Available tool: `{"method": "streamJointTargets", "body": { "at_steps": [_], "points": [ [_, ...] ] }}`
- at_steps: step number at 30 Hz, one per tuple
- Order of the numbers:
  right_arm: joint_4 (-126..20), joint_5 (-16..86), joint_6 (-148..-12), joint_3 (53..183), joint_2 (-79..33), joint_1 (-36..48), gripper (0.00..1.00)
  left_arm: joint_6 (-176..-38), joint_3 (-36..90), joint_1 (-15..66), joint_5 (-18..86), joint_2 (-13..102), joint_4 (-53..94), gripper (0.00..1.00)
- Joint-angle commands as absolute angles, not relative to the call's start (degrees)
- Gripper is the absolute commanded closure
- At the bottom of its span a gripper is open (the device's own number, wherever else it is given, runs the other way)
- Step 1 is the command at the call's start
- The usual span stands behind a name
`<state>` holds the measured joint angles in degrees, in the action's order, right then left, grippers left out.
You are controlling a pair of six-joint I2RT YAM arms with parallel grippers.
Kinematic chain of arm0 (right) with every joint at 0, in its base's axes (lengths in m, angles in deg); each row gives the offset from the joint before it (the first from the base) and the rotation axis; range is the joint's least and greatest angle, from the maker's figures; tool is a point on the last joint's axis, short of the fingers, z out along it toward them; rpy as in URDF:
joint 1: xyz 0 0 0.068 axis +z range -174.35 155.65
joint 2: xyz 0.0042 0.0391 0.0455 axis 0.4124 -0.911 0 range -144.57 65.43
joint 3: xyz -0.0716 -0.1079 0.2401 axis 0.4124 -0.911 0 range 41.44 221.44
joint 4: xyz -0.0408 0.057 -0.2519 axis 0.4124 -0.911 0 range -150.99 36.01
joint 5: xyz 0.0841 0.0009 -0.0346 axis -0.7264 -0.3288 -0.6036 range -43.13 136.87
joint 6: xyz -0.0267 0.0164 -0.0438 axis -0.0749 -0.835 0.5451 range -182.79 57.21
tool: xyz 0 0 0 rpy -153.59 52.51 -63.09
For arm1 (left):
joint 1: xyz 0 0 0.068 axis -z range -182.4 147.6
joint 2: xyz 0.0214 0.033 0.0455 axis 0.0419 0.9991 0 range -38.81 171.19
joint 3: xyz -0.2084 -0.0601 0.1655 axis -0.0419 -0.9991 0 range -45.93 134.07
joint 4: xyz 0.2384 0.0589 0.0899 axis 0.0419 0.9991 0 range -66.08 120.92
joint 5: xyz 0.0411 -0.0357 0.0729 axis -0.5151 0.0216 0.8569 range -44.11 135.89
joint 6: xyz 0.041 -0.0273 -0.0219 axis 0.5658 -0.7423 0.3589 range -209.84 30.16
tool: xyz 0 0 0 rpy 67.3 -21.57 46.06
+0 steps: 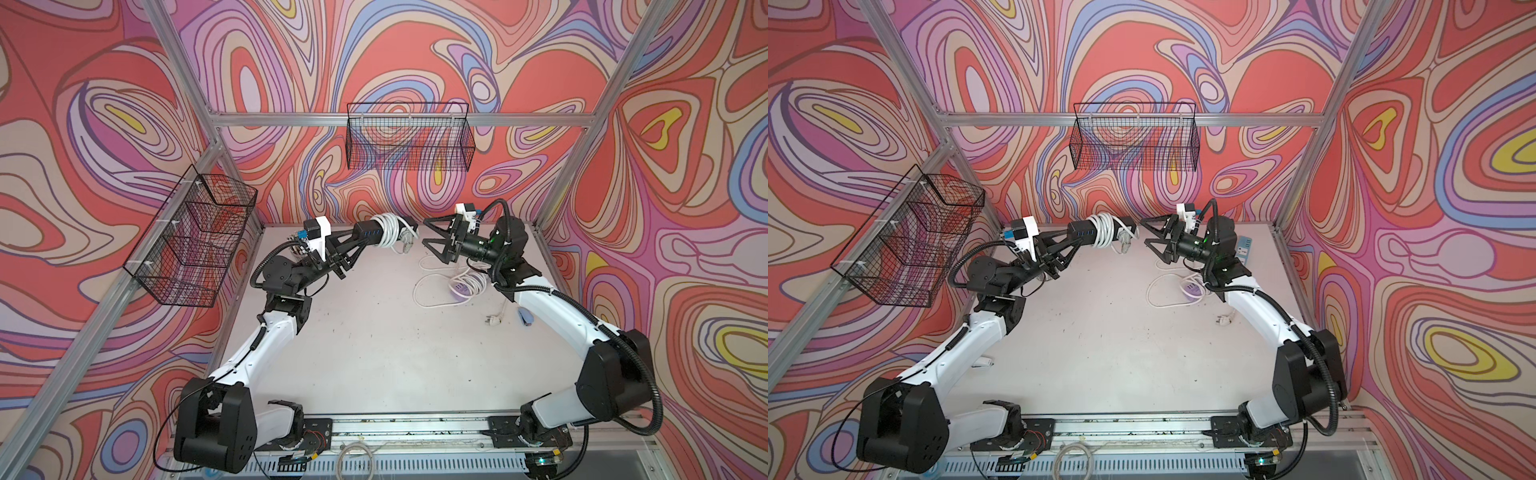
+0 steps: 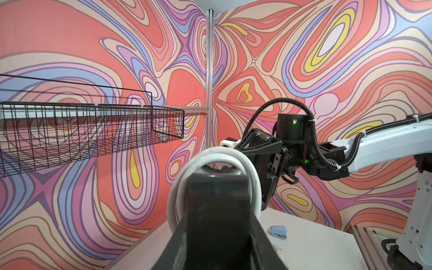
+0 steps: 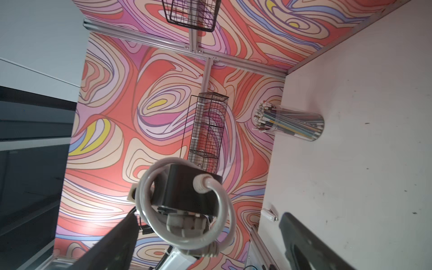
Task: Unwrap the cord wrapped around the power strip
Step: Adjust the power strip.
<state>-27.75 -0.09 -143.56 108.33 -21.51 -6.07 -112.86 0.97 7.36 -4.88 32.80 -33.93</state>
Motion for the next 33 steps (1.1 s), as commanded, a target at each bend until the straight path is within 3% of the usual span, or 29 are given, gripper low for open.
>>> {"method": "streamJointTargets", "body": {
  "at_steps": [1,10,21,27,33],
  "points": [
    [-15.99,-0.97,-154.35,109.49,-23.12,-6.25,0.02,-115.33,1.14,7.26,-4.19,31.09,-42.93,1.0],
    [-20.33,0.47,-152.07,113.83,-25.31,-4.9,0.02,-117.76,1.45,7.31,-4.65,32.32,-46.06,1.0],
    [-21.23,3.1,-150.81,116.44,-28.5,-0.84,0.09,-118.61,1.54,7.4,-4.96,32.91,-47.31,1.0],
    [-20.11,3.79,-151.2,117.47,-29.58,0.34,0.2,-118.66,1.54,7.35,-5.27,33.0,-47.32,1.0],
    [-18.35,3.73,-152.2,118.77,-30.42,0.53,0.45,-118.67,1.49,7.38,-5.63,33.09,-47.12,1.0]
  ]
}}
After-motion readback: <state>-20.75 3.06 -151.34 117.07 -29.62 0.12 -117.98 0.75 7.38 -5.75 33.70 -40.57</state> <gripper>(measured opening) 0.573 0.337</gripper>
